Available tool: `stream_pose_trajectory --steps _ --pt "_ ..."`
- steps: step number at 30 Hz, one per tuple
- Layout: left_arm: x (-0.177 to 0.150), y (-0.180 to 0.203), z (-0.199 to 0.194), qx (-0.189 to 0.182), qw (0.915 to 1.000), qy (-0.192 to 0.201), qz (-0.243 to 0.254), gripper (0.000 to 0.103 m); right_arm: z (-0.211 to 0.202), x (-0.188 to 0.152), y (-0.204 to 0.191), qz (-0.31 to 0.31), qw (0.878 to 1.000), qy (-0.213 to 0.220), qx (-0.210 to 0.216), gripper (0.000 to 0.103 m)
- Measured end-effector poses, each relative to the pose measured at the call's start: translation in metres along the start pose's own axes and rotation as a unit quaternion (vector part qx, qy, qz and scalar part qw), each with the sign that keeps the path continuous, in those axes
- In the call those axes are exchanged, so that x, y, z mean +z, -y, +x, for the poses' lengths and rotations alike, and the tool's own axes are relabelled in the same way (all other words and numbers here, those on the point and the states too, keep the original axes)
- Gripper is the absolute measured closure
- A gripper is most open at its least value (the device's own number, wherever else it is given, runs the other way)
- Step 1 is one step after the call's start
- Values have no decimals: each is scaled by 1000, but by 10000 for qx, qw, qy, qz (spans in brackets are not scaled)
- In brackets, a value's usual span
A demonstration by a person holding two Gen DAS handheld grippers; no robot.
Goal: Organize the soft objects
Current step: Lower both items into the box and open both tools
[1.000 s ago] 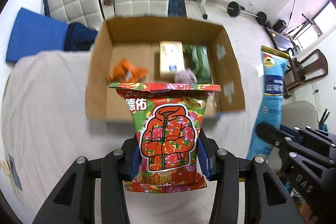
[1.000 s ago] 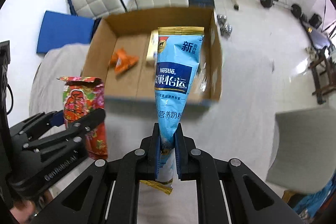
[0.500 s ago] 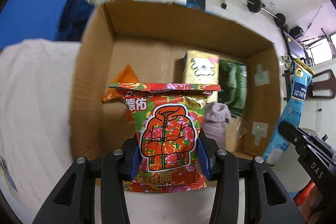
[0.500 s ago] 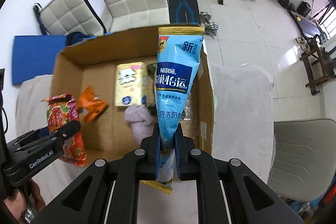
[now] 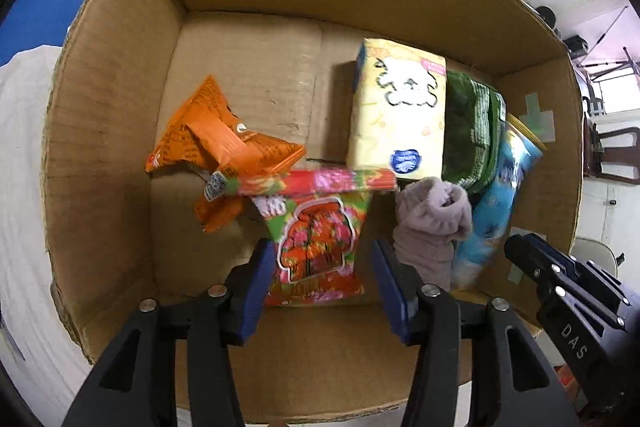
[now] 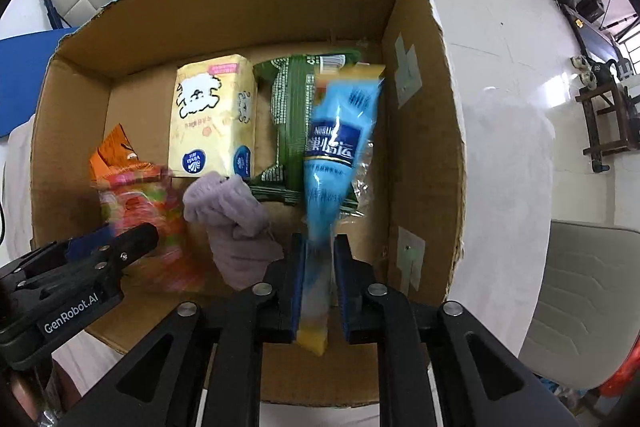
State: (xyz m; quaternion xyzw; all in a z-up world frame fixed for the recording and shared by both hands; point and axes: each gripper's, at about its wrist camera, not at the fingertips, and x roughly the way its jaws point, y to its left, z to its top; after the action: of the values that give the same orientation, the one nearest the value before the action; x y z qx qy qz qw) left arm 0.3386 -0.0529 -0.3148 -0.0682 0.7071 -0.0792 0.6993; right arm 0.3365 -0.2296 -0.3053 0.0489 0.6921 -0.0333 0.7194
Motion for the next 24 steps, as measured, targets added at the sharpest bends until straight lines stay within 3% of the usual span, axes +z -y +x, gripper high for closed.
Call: stream_pose_trajectory --steps 2,4,12,17,21,22,24 --pt "0 0 -4 -42 10000 56 -32 49 -2 -1 1 -20 10000 38 -12 68" --pt "-1 0 -12 -3 9999 153 -22 47 -4 0 2 -13 10000 72 -10 62" --pt "-15 2 -52 316 9967 724 162 34 -16 -11 -3 -66 9998 158 -57 55" --pt "-26 -7 -67 579 9926 1039 247 5 -25 -19 -9 -148 9994 318 -75 18" --pt "-29 -13 -71 704 9904 1177 154 1 -32 -27 -12 -136 9990 418 -113 10" --pt "-32 -15 -73 727 9899 1210 128 1 -34 -29 -12 -138 9989 432 -112 0" --pt "-35 -16 -75 751 9889 1274 106 1 -38 -33 -12 -115 9985 518 -139 0"
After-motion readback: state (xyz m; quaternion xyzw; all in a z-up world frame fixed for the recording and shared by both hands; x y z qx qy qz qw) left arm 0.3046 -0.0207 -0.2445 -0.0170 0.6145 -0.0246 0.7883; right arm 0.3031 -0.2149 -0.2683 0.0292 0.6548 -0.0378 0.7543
